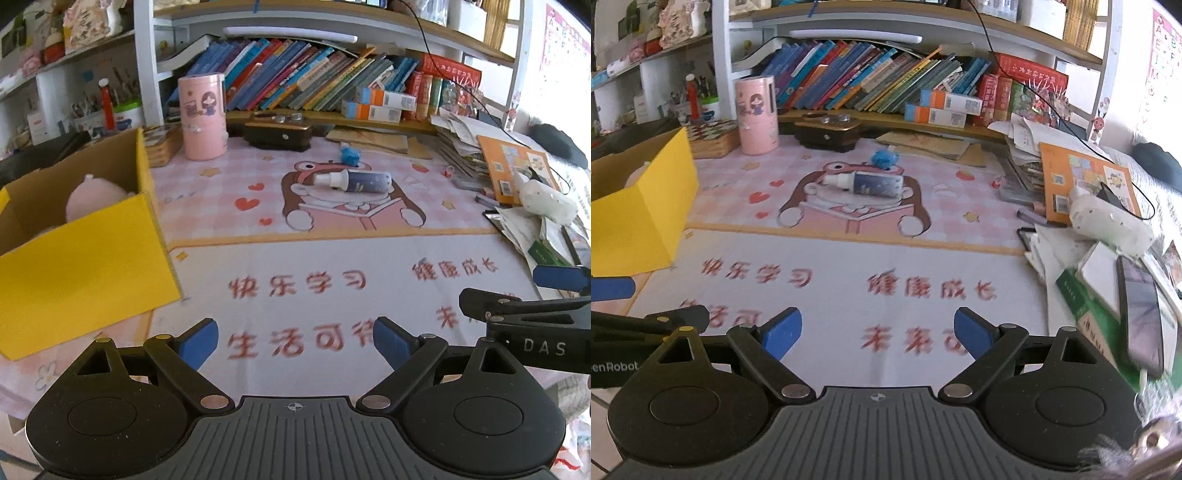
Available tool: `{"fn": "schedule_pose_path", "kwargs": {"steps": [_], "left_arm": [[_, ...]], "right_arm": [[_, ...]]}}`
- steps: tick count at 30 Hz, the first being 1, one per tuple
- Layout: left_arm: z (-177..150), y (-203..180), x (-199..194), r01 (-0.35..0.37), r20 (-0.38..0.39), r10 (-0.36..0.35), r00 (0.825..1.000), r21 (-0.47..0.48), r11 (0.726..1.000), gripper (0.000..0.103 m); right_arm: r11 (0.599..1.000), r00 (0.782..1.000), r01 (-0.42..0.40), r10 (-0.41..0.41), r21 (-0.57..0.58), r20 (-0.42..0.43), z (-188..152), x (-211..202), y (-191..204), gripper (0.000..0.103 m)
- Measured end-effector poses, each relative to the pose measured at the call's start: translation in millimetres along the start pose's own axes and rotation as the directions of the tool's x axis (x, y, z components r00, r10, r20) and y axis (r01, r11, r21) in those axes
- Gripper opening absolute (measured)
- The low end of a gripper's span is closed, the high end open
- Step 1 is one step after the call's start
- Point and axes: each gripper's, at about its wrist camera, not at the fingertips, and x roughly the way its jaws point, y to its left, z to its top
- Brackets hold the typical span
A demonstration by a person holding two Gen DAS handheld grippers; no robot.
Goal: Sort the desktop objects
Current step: 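Withdraw both tools from the yellow box back over the mat, then move the right tool to the white-and-blue spray bottle and grasp it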
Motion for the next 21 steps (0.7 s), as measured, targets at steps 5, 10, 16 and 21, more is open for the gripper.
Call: {"fn": "schedule_pose_path", "kwargs": {"steps": [5,10,16,21], "left_arm": [[18.0,-18.6,17.4,-0.027,-0.007,0.027,1.000,-0.021,0.999,0.093],[36.0,-41.3,34.7,-0.047,0.002,0.047,0.999,-0.021,0.999,0.093],[58.4,-52.5,46.9,-0.082,0.056,0.085,0.995,-0.060,0.995,0.093],[76.2,-47.5,53.6,-0.130,0.079,0.138,0.987,-0.100,0.986,0.093]], "right_arm": [[0.999,0.999,-0.032,0.031,-0.016,-0.006,17.5,18.5,-25.2,0.089],[0.999,0.999,-0.053,0.053,-0.012,0.002,34.7,36.2,-53.6,0.089],[0.996,0.996,-0.091,0.091,-0.006,0.021,54.9,60.5,-81.9,0.089],[0.983,0.984,-0.169,0.172,-0.068,0.039,72.1,86.2,-88.2,0.088]]}}
